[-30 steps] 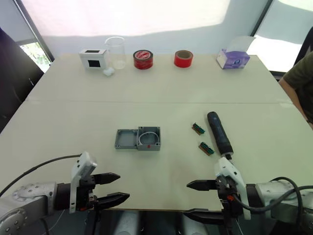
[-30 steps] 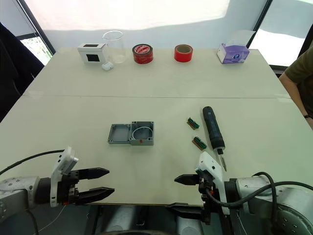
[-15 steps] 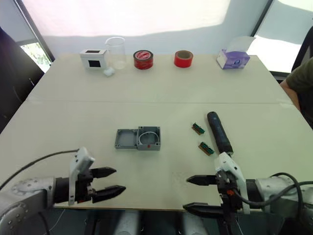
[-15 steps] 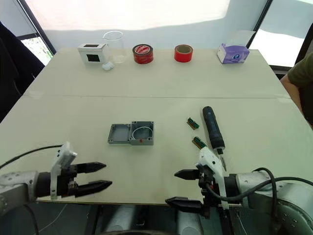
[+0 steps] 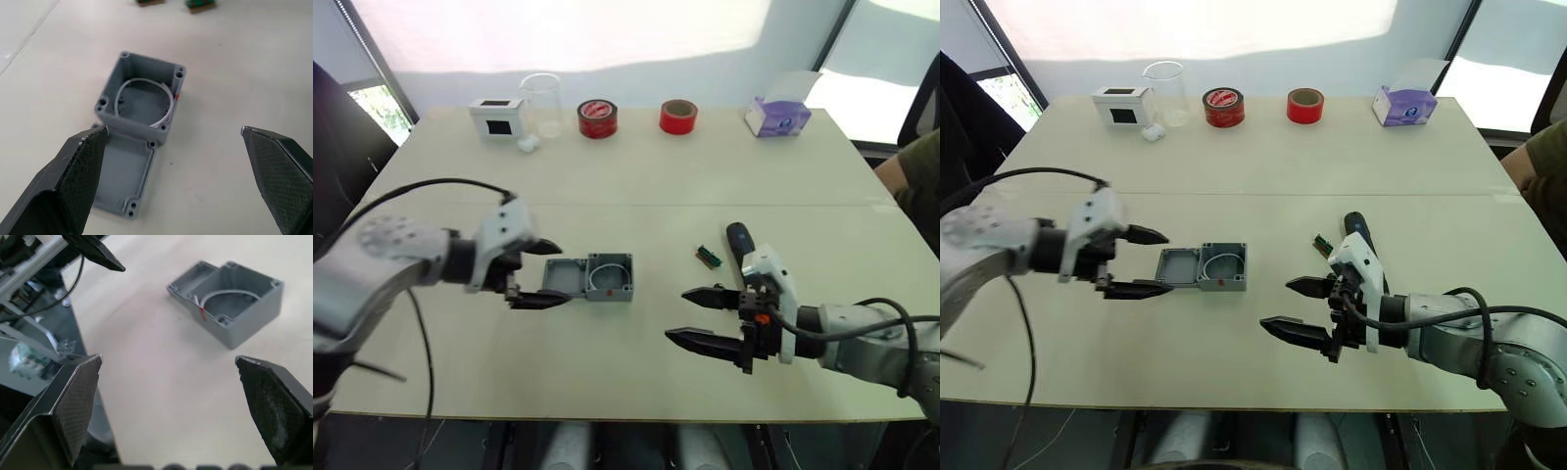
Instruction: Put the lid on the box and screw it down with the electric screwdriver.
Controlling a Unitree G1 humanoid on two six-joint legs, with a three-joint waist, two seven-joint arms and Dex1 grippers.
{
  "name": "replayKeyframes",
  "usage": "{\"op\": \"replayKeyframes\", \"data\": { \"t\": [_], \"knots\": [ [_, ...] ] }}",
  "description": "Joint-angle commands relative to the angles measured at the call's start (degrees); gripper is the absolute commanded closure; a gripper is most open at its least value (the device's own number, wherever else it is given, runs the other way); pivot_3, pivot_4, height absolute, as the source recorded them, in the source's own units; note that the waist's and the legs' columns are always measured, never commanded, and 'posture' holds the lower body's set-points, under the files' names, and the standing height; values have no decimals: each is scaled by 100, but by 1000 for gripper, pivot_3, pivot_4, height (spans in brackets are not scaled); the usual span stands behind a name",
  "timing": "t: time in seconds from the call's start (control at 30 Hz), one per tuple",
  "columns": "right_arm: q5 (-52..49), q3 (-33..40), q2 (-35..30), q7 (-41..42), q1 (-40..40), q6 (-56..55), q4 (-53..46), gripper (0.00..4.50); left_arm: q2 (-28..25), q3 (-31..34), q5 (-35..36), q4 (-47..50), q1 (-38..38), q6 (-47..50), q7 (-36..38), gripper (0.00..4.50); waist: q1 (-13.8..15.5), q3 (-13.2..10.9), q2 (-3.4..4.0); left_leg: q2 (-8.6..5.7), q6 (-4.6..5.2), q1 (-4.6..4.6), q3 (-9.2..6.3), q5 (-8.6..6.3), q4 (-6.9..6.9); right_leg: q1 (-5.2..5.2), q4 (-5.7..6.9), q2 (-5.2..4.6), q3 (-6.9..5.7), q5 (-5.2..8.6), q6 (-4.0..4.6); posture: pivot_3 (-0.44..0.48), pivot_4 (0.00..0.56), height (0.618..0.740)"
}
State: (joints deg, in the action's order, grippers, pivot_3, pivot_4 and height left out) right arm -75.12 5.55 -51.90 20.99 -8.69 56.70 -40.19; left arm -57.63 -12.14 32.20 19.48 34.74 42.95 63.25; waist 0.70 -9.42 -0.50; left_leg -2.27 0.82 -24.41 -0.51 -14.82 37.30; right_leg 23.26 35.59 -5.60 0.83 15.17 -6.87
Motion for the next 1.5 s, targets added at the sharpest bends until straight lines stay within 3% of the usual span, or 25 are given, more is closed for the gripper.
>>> {"op": "replayKeyframes", "data": {
  "t": [0.03, 0.23, 0.47, 0.57, 0.7, 0.9, 1.23, 1.37, 1.5],
  "knots": [
    [210, -118, 169, -320, -97, -59, -165, 0, 212, -750, -625, -125, 487, -368, 573, 30, -14, -2, -4, 0, 0, -2, 0, 0, 5, 3, 9, 1, 0, 0, -2, 0, 150, 740],
    [733, -389, 606, -653, 158, -223, -338, 0, 913, -1822, -1765, -726, 1074, -784, 804, 30, 6, -4, -7, 0, 6, 1, 9, -2, 25, 10, 48, 3, 6, 5, -11, 0, 150, 740],
    [1124, -456, 863, -692, 533, -370, -497, 0, 1456, -2233, -2547, -1532, 1302, -1059, 882, 30, -3, -7, -11, 2, 16, -2, -2, -8, 71, -5, 64, 10, 2, 7, -16, 0, 150, 740],
    [1180, -427, 892, -684, 553, -386, -505, 0, 1665, -2223, -2725, -1738, 1322, -1179, 840, 720, -2, -7, -11, 2, 17, -2, -2, -9, 72, -5, 66, 10, 2, 7, -17, 0, 150, 740],
    [1213, -412, 932, -684, 500, -378, -480, 0, 1914, -2151, -2842, -1808, 1326, -1188, 837, 2392, -5, -7, -11, 2, 17, -2, -4, -9, 75, -5, 68, 9, 2, 6, -19, 0, 150, 740],
    [1271, -425, 977, -622, 480, -380, -418, 0, 1970, -2152, -3029, -1803, 1264, -1277, 927, 4395, -5, -7, -11, 2, 17, -1, -5, -9, 75, -5, 69, 9, 2, 6, -19, 0, 150, 740],
    [1416, -406, 988, -433, 637, -368, -401, 0, 2222, -1920, -3022, -2135, 1635, -1612, 1076, 4464, 7, -7, -11, 1, 17, -2, -6, -9, 78, -6, 71, 9, 1, 5, -20, 0, 150, 740],
    [1363, -316, 898, -427, 748, -295, -510, 0, 2390, -1932, -2741, -2795, 2245, -3439, 2279, 4464, 11, -9, -15, 2, 17, -3, -6, -9, 79, -2, 74, 10, 0, 5, -21, 0, 150, 740],
    [1305, -222, 891, -530, 825, -284, -601, 0, 2827, -2076, -2680, -3640, 2438, -4444, 2847, 4464, 6, -8, -13, -2, 18, -3, -4, -10, 82, -10, 68, 4, -1, 5, -20, 0, 150, 740]
  ]
}}
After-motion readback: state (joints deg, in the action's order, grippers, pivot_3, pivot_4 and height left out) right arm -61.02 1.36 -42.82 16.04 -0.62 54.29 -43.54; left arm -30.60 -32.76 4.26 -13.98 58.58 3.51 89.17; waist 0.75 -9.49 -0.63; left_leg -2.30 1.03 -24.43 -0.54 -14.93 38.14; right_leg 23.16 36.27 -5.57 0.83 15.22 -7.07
